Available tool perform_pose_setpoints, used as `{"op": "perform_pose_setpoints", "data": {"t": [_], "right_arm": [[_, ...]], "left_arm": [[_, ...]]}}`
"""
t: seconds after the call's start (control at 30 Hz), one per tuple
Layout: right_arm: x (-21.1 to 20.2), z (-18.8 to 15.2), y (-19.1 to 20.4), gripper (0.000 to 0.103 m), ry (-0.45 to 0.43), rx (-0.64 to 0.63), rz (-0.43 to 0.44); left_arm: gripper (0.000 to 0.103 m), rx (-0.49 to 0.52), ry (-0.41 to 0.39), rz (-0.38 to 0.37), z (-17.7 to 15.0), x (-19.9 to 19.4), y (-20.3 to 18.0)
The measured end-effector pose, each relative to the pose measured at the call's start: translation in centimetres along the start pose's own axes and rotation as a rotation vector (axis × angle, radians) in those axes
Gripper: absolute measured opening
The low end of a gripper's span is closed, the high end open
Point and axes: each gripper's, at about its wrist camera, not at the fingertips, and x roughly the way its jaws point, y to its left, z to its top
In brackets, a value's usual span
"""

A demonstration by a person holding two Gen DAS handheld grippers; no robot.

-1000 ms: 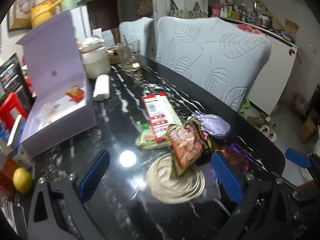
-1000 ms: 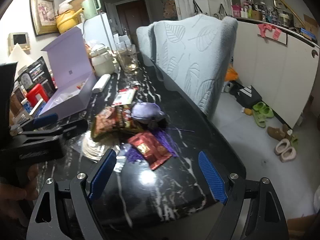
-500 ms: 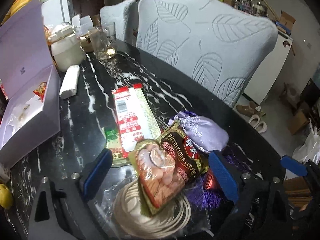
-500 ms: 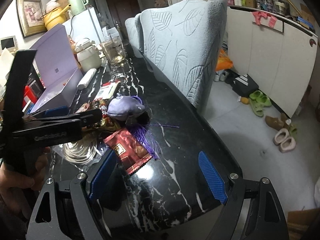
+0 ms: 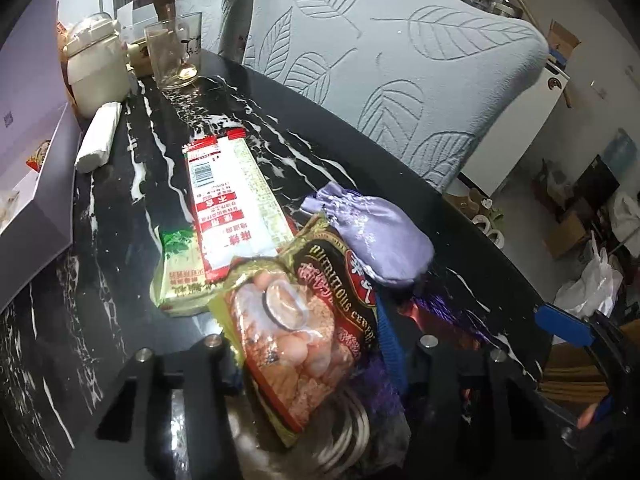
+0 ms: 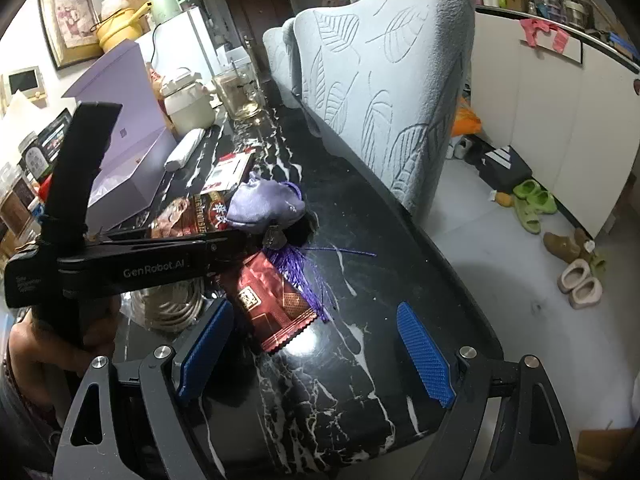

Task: Organize soft objects
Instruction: 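Grasp the orange printed snack bag with left tool while right tool approaches the dark red packet, then close right tool on the dark red wrapped packet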

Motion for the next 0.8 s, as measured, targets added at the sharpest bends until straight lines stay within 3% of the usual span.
{"op": "perform_pose_setpoints", "data": {"t": [0.33, 0.5, 0.6, 0.8], "right_arm": [[1.7, 0.4, 1.7, 0.085, 0.014, -0.074, 0.053], [2.8, 0.6, 2.7, 0.084, 0.028, -0.123, 0.088], [3.7, 0.5, 3.2, 0.073, 0.047, -0.171, 0.089], [4.2, 0.7, 3.8, 0.061, 0.033, -0.241, 0.088]], "left_arm": [[0.051, -0.024, -0.13, 0.04, -0.5, -6.7, 1.2], [0.051, -0.033, -0.144, 0.073, -1.2, -8.4, 1.9], [0.051, -0.044, -0.138, 0.084, -1.6, -8.6, 2.2], [0.051, -0.068, -0.12, 0.085, -2.3, -8.3, 2.8]]}}
